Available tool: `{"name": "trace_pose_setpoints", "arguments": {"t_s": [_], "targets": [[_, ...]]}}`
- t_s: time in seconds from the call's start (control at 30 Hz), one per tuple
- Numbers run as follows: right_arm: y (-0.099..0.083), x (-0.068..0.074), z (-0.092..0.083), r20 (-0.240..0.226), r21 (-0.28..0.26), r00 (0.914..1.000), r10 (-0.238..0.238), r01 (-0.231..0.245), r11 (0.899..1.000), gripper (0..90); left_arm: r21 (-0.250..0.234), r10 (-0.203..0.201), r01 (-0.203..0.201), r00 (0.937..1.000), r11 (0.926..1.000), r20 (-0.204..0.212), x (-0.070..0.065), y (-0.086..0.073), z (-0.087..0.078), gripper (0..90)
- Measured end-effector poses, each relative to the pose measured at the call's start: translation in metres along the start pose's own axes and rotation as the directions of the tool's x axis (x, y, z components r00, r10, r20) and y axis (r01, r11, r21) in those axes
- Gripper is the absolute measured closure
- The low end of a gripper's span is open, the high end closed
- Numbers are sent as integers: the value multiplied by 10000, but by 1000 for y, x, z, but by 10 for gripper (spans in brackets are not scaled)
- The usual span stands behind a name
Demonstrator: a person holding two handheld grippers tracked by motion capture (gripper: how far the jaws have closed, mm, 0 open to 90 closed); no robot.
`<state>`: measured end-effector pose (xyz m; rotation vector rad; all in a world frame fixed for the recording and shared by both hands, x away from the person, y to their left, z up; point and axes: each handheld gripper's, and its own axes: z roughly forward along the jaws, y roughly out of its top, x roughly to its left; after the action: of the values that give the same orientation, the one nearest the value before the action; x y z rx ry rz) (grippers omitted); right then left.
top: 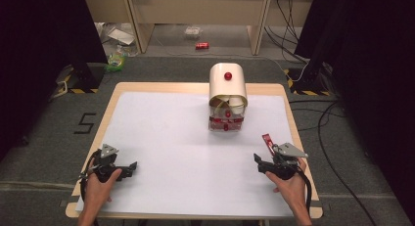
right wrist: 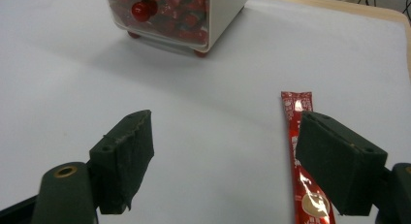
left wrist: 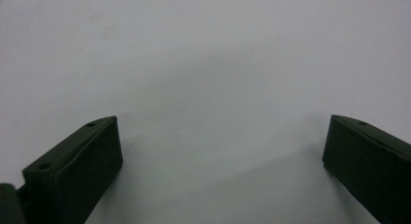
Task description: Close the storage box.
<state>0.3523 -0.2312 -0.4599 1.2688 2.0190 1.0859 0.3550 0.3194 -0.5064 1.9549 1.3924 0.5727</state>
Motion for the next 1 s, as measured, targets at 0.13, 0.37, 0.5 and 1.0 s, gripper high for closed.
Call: {"name": "trace_pose_setpoints", "arguments": {"t_s": [0.13, 0.37, 0.5, 1.0], "targets": [[-4, 0, -3, -60, 55, 10000, -42, 43, 10000, 219, -1, -2, 2, 10000, 10000, 1, 0, 0, 0, 0], [-11, -1, -10, -75, 146, 10000, -49, 51, 9999, 217, 1, 1, -1, 10000, 10000, -1, 0, 0, 0, 0], [-16, -2, -13, -97, 230, 9999, -46, 48, 9997, 215, 0, -1, 1, 10000, 10000, -2, 0, 0, 0, 0], [-30, -3, -21, -325, 688, 9994, -107, 129, 9975, 207, 21, 34, -34, 10000, 10000, -23, 0, 0, 0, 0]]}}
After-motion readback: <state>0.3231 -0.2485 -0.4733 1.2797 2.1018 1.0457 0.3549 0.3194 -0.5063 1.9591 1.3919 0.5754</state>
